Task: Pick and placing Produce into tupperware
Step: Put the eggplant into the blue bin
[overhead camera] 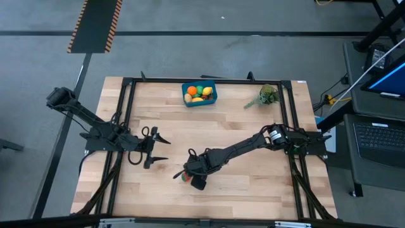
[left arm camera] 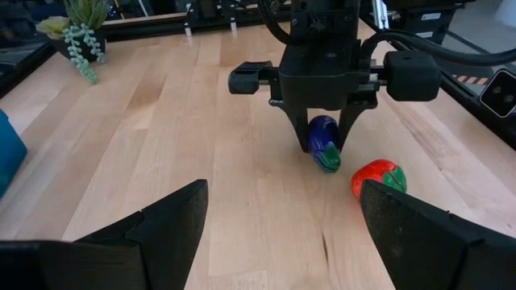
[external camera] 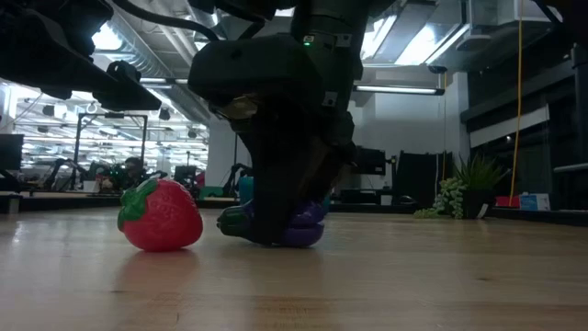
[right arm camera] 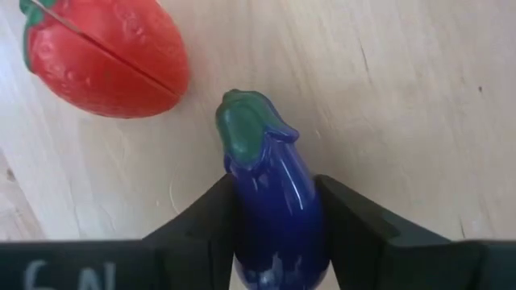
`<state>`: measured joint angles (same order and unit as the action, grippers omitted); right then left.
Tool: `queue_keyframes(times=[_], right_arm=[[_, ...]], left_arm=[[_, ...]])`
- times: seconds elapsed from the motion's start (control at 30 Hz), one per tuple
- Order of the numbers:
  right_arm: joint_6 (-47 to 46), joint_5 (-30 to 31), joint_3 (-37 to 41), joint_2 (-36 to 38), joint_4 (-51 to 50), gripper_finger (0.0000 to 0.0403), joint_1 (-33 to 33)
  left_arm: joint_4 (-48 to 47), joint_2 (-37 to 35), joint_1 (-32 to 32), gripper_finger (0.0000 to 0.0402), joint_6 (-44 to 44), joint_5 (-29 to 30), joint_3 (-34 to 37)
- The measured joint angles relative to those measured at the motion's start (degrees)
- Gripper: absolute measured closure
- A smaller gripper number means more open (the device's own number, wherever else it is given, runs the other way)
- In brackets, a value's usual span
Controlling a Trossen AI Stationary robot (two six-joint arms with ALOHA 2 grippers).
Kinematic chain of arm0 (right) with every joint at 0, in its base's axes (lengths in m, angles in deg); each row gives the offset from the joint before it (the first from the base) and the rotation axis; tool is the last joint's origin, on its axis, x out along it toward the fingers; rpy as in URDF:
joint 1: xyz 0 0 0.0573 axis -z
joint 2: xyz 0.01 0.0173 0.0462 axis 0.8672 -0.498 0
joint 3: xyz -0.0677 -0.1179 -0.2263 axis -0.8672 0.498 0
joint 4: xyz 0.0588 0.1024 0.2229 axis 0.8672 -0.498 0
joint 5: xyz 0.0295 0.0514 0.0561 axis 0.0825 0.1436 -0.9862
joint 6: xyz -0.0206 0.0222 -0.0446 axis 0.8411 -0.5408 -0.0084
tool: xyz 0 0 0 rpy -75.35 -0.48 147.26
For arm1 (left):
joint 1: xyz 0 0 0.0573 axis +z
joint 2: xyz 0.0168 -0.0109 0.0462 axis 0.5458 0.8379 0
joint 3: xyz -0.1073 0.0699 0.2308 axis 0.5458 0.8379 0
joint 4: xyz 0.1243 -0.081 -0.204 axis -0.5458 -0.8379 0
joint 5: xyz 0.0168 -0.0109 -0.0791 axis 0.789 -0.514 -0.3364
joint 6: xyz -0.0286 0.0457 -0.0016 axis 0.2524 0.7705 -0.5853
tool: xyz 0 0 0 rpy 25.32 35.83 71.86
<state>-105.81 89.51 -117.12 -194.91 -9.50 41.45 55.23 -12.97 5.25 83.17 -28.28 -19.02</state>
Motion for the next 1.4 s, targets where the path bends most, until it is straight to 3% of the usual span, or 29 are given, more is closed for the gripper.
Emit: queue_keyframes(times=[0.77, 1.1, 1.4], right_arm=[[0.0, 1.1, 0.3, 7.2, -3.0, 0.0253, 0.2], [1.5, 12.9, 0.2, 14.5, -6.7, 0.0253, 0.2], [-1.7, 32.2, 0.1, 20.2, -17.6, 0.0253, -3.8]], left_arm=[[-0.6, 0.0, 0.0, 0.0084, 0.0, 0.0, 0.0], [-0.8, 0.0, 0.0, 0.0084, 0.2, 0.0, 0.0], [-0.8, 0.0, 0.1, 0.0084, 0.2, 0.0, 0.0]])
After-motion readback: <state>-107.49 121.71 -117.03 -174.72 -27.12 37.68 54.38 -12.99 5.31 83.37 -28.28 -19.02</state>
